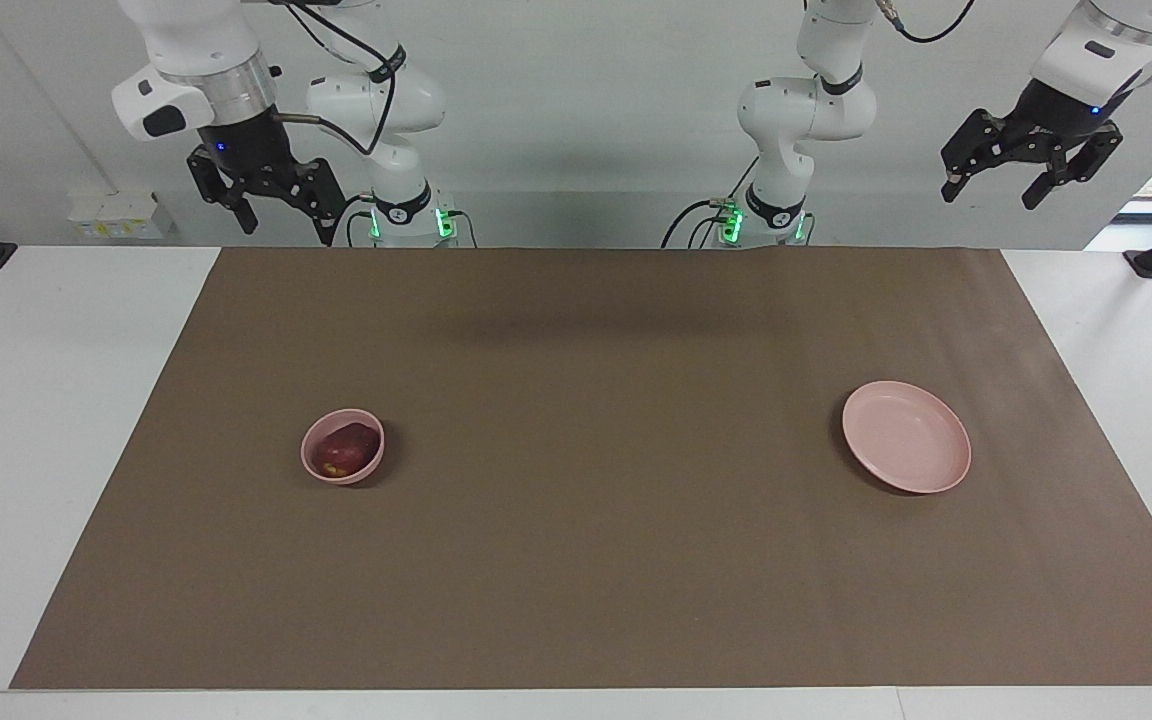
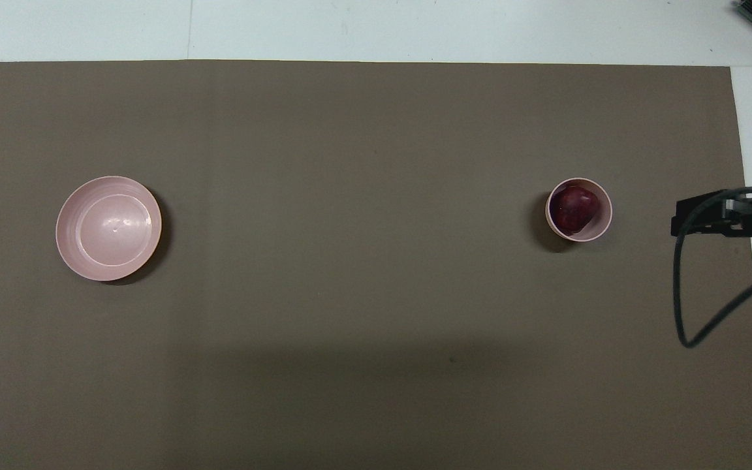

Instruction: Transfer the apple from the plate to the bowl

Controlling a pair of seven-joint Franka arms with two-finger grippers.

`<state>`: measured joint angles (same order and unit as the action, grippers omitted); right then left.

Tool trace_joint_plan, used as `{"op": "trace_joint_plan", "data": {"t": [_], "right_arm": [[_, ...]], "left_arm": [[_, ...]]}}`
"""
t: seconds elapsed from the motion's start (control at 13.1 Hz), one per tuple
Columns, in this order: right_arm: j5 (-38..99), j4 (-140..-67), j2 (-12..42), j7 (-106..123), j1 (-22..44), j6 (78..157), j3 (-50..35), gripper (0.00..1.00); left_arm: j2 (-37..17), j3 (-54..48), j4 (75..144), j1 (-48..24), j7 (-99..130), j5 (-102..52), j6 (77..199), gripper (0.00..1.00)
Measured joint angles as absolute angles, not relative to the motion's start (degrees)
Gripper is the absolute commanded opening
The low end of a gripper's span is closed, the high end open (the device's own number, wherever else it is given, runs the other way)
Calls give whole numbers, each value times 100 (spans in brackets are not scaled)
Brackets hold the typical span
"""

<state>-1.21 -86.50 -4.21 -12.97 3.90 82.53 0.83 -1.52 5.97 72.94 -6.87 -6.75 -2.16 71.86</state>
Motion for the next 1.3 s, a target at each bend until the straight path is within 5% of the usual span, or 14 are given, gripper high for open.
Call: {"op": "trace_joint_plan", "data": {"t": [1.3], "right_arm": [[-102,-8927,-621,-498,265,8114,199,100]], "left_arm": [[-152,597,7294,-687,-675,-216,7186,100]]}}
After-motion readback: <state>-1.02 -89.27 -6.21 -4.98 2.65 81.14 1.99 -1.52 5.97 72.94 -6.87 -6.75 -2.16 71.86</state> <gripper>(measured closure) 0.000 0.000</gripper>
